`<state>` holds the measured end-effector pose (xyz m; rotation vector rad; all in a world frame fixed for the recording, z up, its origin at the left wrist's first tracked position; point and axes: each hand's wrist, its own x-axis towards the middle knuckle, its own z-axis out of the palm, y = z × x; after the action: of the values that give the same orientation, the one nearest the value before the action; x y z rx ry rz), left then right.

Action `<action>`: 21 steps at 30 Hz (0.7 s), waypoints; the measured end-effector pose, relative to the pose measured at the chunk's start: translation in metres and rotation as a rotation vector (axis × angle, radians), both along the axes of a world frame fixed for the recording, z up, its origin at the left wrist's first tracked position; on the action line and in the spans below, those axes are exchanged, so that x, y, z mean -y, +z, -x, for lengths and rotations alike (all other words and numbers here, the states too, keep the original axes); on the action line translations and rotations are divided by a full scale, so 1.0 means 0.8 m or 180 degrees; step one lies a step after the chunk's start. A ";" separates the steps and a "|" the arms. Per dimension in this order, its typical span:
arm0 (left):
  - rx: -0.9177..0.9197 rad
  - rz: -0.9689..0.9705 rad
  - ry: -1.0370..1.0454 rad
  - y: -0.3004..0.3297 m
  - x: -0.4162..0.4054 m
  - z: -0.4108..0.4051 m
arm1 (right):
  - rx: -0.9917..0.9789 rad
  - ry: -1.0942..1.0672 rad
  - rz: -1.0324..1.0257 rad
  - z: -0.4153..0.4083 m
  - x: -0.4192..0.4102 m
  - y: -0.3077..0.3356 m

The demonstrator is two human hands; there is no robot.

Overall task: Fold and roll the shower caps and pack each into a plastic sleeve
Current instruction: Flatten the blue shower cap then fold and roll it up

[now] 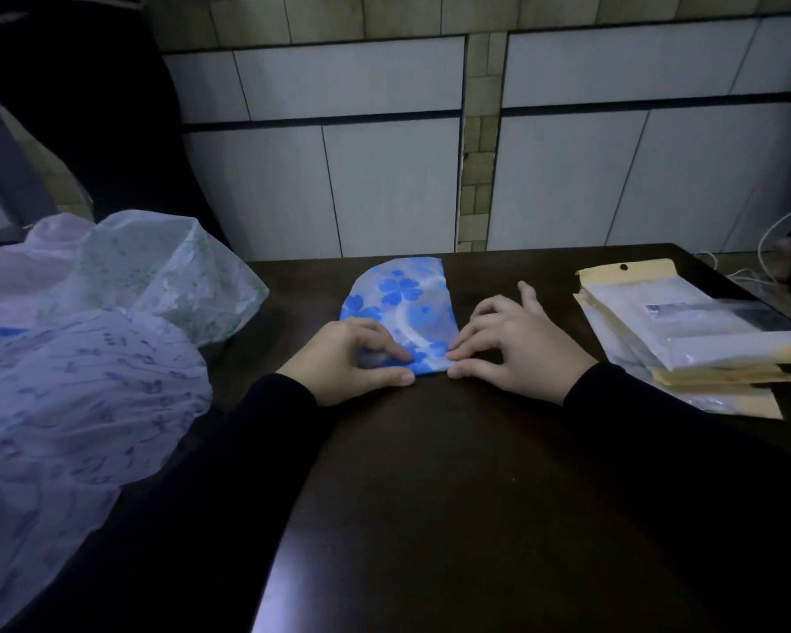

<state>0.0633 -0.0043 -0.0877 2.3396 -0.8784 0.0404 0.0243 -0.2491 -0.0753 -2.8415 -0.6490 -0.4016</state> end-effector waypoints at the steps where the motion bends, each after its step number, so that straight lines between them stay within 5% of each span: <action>1: 0.0082 -0.0033 -0.0005 -0.002 -0.001 -0.001 | 0.0043 -0.0027 0.0101 0.001 -0.001 0.000; 6: 0.0461 -0.0120 0.0103 -0.006 0.000 -0.003 | 0.0216 -0.0083 0.0210 0.000 -0.005 -0.002; 15: 0.0048 -0.0005 0.0571 -0.005 0.013 -0.009 | -0.0239 -0.0837 -0.0914 -0.014 -0.016 -0.014; 21: 0.0245 0.0012 0.0773 -0.010 0.016 -0.013 | -0.0174 -0.1144 -0.0935 -0.018 -0.026 -0.024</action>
<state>0.0738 -0.0168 -0.0956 2.4425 -0.6248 0.2340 0.0389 -0.2280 -0.0942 -2.6659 -0.0551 -0.4313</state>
